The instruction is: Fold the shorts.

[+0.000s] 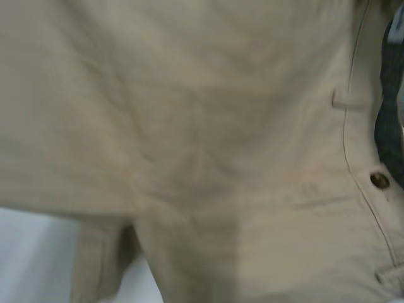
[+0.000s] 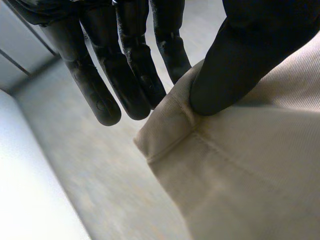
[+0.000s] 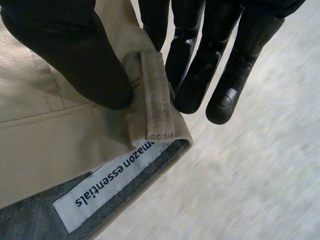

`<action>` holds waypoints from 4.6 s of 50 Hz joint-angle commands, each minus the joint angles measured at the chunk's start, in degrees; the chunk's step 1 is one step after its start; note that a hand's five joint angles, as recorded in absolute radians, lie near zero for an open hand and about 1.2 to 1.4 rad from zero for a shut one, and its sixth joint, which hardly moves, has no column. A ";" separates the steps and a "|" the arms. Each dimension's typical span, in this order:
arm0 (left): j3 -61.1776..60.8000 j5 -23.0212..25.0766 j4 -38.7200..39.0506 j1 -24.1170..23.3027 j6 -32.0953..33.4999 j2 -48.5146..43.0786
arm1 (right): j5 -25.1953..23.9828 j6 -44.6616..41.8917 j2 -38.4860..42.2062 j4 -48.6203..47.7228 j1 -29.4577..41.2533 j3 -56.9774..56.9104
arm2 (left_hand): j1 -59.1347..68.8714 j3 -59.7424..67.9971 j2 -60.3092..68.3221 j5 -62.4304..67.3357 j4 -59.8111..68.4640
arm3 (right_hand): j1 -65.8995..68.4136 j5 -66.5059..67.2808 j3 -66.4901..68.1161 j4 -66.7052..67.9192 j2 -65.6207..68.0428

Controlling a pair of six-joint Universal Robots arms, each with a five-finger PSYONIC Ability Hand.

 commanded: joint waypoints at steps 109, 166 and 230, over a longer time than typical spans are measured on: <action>-13.97 0.78 4.64 -4.59 -33.11 -53.02 | -14.99 -18.71 55.34 -20.04 -11.55 3.69 | -27.63 -30.60 -31.13 -27.94 -31.28 | -19.28 -29.47 -32.40 -31.49 -30.54; -9.56 -8.63 1.74 -1.09 -30.48 -51.90 | -14.55 -19.50 46.48 -16.10 -11.46 9.56 | 14.91 11.93 11.41 14.59 11.26 | 23.89 13.70 10.77 11.68 12.63; 34.00 -1.86 19.32 9.92 -15.36 -49.25 | 3.29 -0.70 32.33 -36.90 -1.88 -10.46 | 14.91 11.93 11.41 14.59 11.26 | 23.89 13.70 10.77 11.68 12.63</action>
